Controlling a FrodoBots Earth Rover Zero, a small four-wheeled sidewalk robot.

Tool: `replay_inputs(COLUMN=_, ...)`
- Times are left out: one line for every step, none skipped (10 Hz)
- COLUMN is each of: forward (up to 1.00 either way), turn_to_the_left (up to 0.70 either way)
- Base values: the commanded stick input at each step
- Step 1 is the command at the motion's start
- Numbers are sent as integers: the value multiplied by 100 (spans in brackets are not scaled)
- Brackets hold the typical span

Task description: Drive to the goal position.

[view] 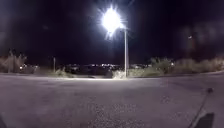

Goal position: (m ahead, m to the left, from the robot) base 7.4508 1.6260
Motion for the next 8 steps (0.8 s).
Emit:
replay_inputs(forward=70, turn_to_the_left=0)
replay_inputs(forward=70, turn_to_the_left=0)
replay_inputs(forward=70, turn_to_the_left=0)
replay_inputs(forward=70, turn_to_the_left=0)
replay_inputs(forward=70, turn_to_the_left=0)
replay_inputs(forward=70, turn_to_the_left=0)
replay_inputs(forward=70, turn_to_the_left=0)
replay_inputs(forward=70, turn_to_the_left=0)
